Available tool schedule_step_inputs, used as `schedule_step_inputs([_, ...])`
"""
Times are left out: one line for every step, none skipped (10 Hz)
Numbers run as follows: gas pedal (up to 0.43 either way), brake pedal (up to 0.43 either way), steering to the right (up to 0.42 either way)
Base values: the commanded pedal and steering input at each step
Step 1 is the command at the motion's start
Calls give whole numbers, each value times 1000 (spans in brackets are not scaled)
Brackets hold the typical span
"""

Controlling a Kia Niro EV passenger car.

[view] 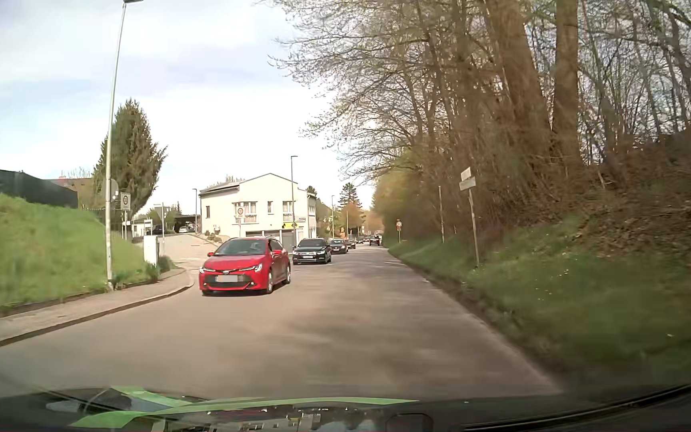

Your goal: Follow the waypoints while adhering to traffic rules and regulations

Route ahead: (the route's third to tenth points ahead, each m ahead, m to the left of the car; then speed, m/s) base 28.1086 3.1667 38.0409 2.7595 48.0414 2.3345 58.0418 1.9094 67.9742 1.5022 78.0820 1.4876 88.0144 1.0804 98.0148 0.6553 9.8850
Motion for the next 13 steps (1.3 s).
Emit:
schedule_step_inputs([39,0,-7])
schedule_step_inputs([39,0,-7])
schedule_step_inputs([39,0,-7])
schedule_step_inputs([39,0,-7])
schedule_step_inputs([39,0,-7])
schedule_step_inputs([39,0,-7])
schedule_step_inputs([39,0,-7])
schedule_step_inputs([39,0,-7])
schedule_step_inputs([39,0,-7])
schedule_step_inputs([39,0,-6])
schedule_step_inputs([39,0,-3])
schedule_step_inputs([39,0,-2])
schedule_step_inputs([39,0,-2])
